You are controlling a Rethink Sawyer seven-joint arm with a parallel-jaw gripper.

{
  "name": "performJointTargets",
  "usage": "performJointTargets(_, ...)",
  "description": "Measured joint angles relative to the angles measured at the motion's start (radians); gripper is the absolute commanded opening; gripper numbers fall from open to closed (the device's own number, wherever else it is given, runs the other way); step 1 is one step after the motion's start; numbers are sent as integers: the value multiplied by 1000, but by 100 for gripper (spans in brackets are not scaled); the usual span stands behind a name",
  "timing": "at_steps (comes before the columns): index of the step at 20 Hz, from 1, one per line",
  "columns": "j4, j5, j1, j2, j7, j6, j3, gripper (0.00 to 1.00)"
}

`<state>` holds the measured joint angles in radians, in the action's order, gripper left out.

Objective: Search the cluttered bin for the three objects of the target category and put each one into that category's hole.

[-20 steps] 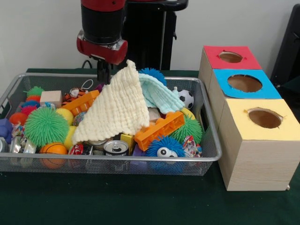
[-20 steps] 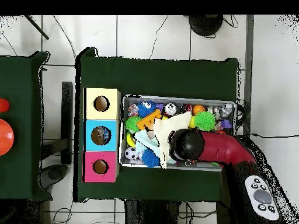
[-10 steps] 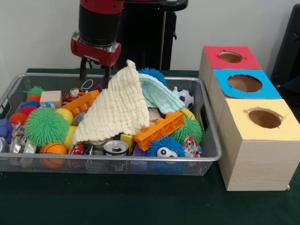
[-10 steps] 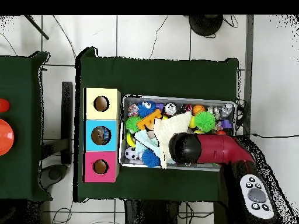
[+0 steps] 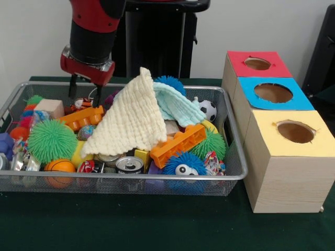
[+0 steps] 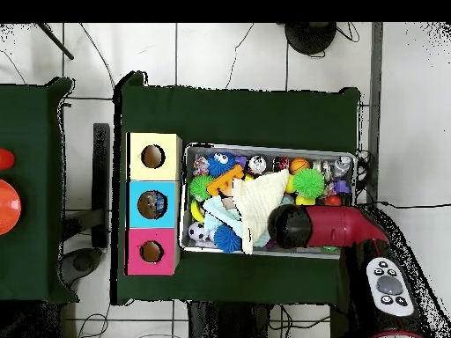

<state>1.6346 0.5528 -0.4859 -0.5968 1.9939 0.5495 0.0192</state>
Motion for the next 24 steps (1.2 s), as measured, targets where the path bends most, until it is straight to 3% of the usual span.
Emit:
performJointTargets(14,-82,35,-16,93,0,-161,-40,100)
performJointTargets(19,-76,30,-73,73,0,-151,-17,100)
performJointTargets(24,-47,18,-112,9,0,-73,-4,100)
